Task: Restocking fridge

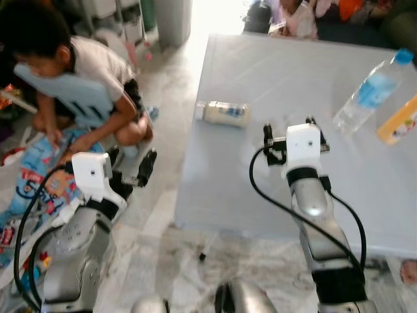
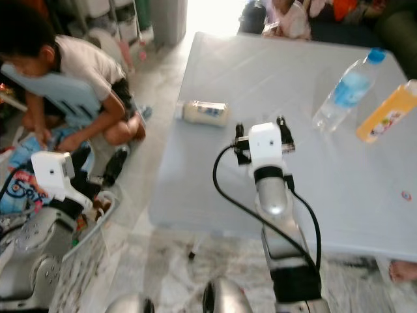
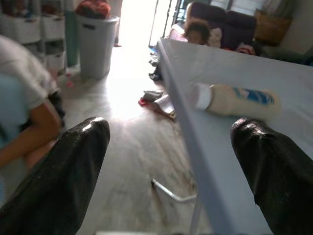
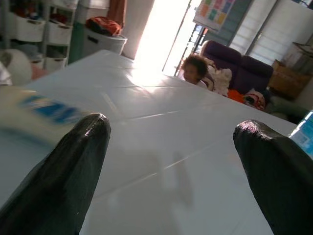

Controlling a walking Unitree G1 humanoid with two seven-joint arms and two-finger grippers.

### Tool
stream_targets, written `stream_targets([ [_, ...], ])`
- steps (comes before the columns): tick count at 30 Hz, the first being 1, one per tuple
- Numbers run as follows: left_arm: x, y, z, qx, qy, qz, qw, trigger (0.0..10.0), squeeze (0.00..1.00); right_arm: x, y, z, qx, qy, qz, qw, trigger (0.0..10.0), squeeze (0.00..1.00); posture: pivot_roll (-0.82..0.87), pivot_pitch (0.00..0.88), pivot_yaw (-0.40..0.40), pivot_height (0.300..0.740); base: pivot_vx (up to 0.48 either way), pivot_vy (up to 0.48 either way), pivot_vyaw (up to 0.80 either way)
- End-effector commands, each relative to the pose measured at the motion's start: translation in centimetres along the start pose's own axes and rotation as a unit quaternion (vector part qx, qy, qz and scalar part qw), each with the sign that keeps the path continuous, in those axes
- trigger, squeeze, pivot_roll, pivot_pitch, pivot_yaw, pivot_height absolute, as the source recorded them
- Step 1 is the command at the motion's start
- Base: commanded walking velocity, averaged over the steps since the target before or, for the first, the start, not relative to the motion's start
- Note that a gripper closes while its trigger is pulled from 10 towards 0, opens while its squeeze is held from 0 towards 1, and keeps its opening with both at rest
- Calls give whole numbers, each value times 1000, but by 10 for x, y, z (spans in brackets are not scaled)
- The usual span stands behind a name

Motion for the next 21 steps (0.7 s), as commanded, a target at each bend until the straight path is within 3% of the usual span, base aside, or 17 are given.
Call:
stream_targets([
  [1,-1,-3,0,8,6,-3,1000,10000,0,1,-3,2,2,-3,-4,1000,10000,0,54,127,-34,740,0,0,0],
  [17,-16,15,-18,46,58,37,997,10000,0,39,3,2,23,47,99,994,10000,0,81,175,-13,740,0,0,0],
  [18,-18,16,-20,49,65,38,996,10000,0,44,3,5,26,46,114,992,10000,1000,90,182,-8,740,0,0,0],
  [21,-24,17,-23,52,76,37,995,10000,0,56,3,10,22,45,142,989,10000,1000,98,189,-4,740,0,0,0],
])
Point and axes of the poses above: a point about 5 cm out from each wrist's last joint towards the gripper, its own x axis pointing out of the wrist towards the gripper, its own z axis along the axis of the wrist's last joint, y = z × x, the point moved 1 cm from there along x, pointing out of the wrist towards the gripper, and after that the axes turned 15 degrees about x, right-handed, at the moved point
